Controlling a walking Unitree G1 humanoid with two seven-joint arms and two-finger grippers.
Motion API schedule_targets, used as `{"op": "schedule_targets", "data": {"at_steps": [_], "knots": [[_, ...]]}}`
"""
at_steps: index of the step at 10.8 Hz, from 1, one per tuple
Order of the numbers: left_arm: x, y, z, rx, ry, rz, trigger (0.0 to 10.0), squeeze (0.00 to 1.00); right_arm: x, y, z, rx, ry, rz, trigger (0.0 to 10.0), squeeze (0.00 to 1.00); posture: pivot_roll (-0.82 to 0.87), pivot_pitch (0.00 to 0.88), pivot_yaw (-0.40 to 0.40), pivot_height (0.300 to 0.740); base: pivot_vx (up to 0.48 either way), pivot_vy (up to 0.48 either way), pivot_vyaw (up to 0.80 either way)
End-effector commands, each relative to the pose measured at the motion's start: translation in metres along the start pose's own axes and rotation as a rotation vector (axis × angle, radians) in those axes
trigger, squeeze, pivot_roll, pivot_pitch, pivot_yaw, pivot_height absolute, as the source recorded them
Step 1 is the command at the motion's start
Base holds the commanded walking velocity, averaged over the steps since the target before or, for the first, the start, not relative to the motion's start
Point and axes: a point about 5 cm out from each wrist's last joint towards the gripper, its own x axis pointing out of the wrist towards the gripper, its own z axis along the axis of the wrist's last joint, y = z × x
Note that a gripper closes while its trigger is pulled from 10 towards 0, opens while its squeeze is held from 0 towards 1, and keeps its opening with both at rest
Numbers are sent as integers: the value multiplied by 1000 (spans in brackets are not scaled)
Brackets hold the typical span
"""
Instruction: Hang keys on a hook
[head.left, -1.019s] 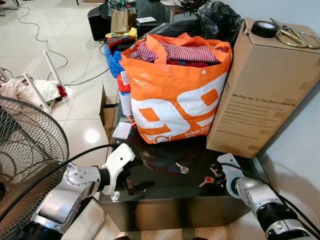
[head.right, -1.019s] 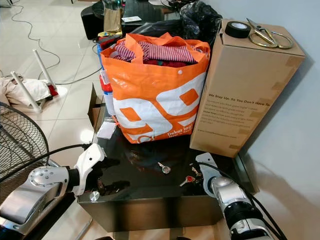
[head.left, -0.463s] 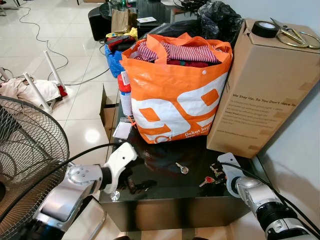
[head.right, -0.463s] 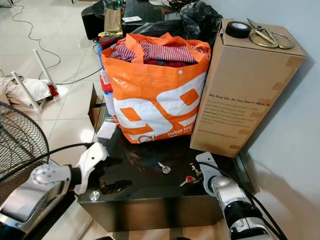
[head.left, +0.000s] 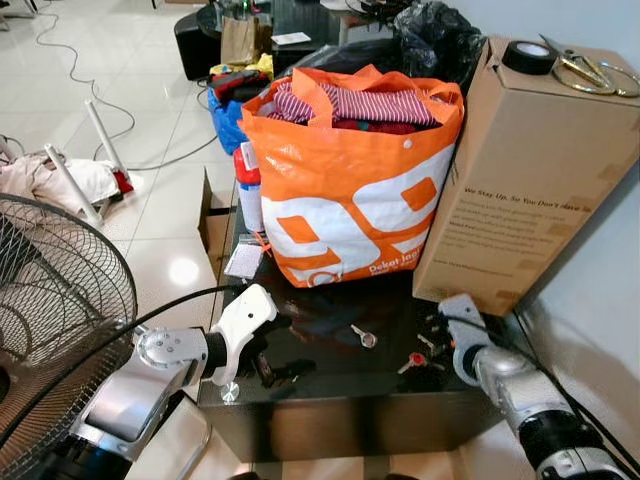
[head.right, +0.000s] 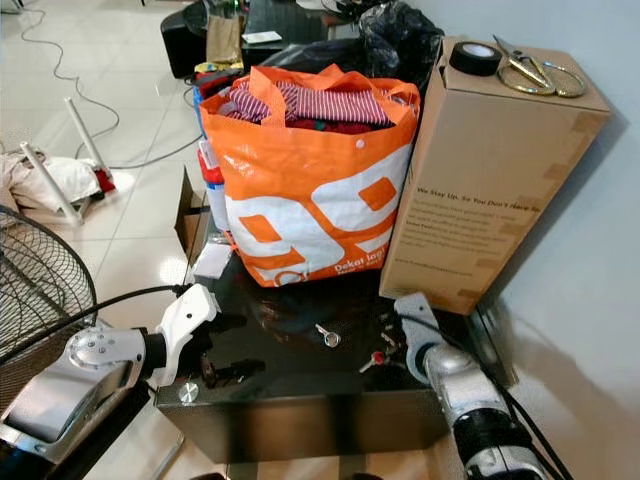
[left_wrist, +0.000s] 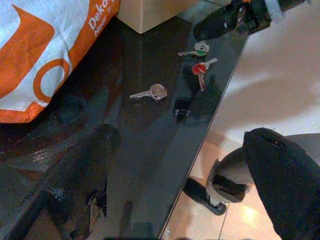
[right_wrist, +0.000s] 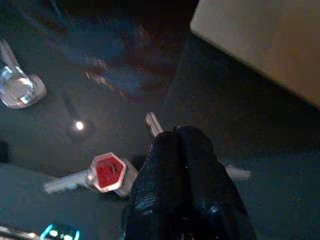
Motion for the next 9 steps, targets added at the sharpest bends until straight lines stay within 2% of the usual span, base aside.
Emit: {"op": "schedule_targets", "data": {"at_steps": [1, 2, 3, 4, 7, 9], "knots": [[0, 0, 0, 4, 2, 8, 10000, 0, -4, -5, 4, 12, -20, 1, 0, 0, -13, 0, -20, 740, 0, 0, 0], [0, 0, -1, 3, 1, 11, 10000, 0, -6, -5, 5, -3, -16, 10, 0, 0, -21, 0, -16, 740, 0, 0, 0], [0, 0, -1, 2, 1, 9, 10000, 0, -5, -4, 1, -18, 15, -5, 9490, 0, -21, 0, -16, 740, 0, 0, 0], [2, 1, 0, 6, 0, 5, 10000, 0, -1, 1, 2, 30, 23, -16, 10000, 1000, -37, 0, -4, 740, 0, 0, 0], [6, 2, 3, 16, -4, -8, 10000, 0, 0, 10, 1, 82, 21, -31, 10000, 1000, -51, 0, 5, 740, 0, 0, 0], [7, 3, 4, 18, -8, -12, 10000, 0, 0, 9, -5, 136, 43, -94, 10000, 1000, -53, 0, 8, 740, 0, 0, 0]]}}
